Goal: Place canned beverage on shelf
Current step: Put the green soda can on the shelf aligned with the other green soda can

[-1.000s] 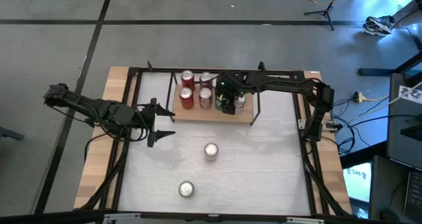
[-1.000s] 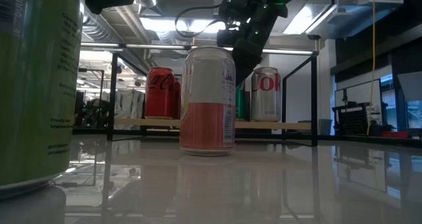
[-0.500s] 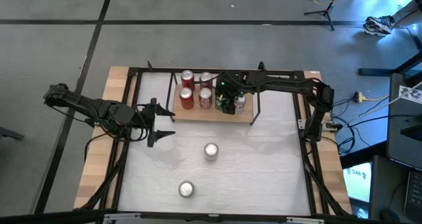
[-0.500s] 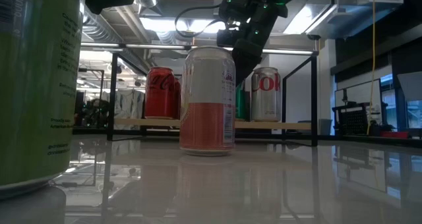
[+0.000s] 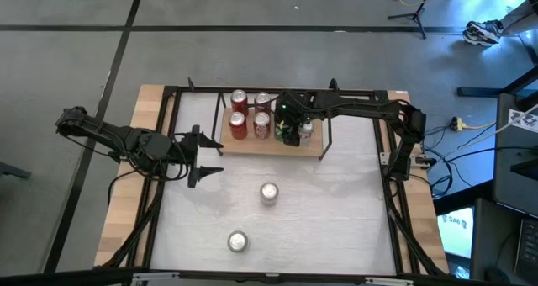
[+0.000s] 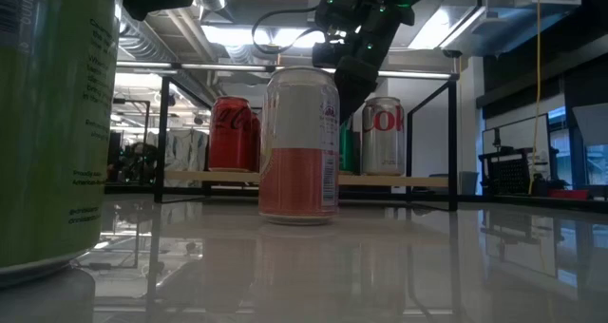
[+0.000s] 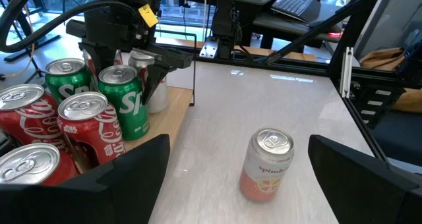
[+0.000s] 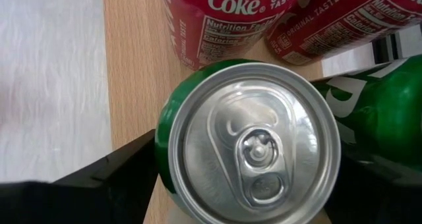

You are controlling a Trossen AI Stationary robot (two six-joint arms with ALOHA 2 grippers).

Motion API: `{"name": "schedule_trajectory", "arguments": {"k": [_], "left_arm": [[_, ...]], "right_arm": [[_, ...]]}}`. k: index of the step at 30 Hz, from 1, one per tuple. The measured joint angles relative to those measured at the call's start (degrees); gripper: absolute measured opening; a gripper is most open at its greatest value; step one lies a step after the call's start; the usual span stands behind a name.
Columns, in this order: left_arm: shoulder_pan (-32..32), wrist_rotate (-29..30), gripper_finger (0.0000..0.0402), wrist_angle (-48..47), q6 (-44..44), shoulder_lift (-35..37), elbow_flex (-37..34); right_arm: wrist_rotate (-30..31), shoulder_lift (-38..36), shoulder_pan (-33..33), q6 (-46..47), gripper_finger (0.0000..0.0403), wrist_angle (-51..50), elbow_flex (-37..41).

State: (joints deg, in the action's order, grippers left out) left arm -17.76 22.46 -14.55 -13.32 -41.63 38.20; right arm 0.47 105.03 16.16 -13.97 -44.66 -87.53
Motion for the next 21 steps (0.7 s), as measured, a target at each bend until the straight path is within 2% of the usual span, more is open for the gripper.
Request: {"name": "schedule_trajectory", "arguments": {"k": [4,9,18,21], "left_arm": [[-0.01,0.00,0.0351,0.00,0.00,0.00,0.00],[0.00,0.02,0.0351,0.01,0.00,0.01,0.00],[-0.01,0.02,0.0351,0.01,0.00,0.00,0.00],[0.00,0.02,0.0351,0.01,0.00,0.01,0.00]], "right_arm": [[0.00,0.00,0.01,-0.05,0.0355,-0.06,0.00],[0.00,0.00,-0.02,0.23,0.0395,-0.21,0.00],[0.00,0.00,-0.02,0.15,0.0368,-0.75,-0.19],[0.00,0.02,-0.02,0.19,0.0368,-4.15,-2.19]]}}
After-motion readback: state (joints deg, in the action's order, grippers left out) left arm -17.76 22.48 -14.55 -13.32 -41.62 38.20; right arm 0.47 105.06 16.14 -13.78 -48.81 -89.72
